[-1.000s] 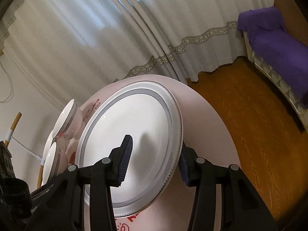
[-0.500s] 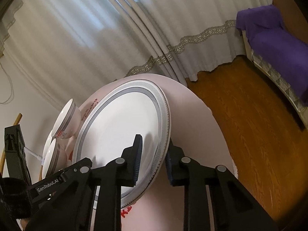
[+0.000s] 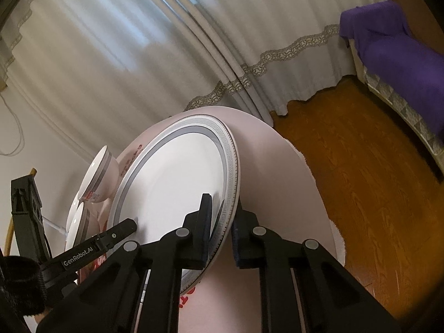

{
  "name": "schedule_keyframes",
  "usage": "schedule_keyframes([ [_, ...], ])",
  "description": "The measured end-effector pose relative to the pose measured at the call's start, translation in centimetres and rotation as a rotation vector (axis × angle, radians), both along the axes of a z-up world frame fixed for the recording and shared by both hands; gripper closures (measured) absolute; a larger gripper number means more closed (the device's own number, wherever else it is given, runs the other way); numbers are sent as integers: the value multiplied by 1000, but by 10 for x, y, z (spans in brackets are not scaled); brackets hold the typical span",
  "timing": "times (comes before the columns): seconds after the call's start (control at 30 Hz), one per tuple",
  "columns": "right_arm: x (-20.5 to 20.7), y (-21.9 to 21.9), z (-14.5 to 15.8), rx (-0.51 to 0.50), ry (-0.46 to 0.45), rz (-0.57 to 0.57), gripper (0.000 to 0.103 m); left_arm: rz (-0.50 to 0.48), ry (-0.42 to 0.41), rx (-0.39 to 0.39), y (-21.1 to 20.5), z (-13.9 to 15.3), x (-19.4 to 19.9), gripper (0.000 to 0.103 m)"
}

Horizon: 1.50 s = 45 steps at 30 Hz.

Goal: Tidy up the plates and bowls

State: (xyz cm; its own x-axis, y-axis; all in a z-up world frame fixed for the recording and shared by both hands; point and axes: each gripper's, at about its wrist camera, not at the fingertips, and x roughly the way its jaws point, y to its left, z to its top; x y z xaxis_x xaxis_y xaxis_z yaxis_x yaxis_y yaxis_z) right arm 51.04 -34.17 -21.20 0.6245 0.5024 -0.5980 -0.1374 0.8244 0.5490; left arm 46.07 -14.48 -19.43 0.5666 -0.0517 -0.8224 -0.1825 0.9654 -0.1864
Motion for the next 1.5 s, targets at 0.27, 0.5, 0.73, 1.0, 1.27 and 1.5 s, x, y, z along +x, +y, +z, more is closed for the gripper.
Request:
schedule_keyframes([
  [0.27,-7,4,4,-36,-17,8,90,19,-5,-24,9,2,-14,83],
  [0.5,-35,3,8,-45,-25,2,89,2,5,-37,10,13,-40,86],
  [0.73,-84,4,11,-35,-13,4,88,-35,6,-35,20,20,-89,87],
  [1.0,-157,11,6,-24,-8,-17,88,-60,0,-39,39,16,-161,86],
  [1.27,-169,20,-3,-36,-2,-25,88,-79,7,-88,54,3,-176,84],
  [1.5,-164,18,-5,-31,-24,-24,88,-114,-18,-82,57,-2,-168,80],
])
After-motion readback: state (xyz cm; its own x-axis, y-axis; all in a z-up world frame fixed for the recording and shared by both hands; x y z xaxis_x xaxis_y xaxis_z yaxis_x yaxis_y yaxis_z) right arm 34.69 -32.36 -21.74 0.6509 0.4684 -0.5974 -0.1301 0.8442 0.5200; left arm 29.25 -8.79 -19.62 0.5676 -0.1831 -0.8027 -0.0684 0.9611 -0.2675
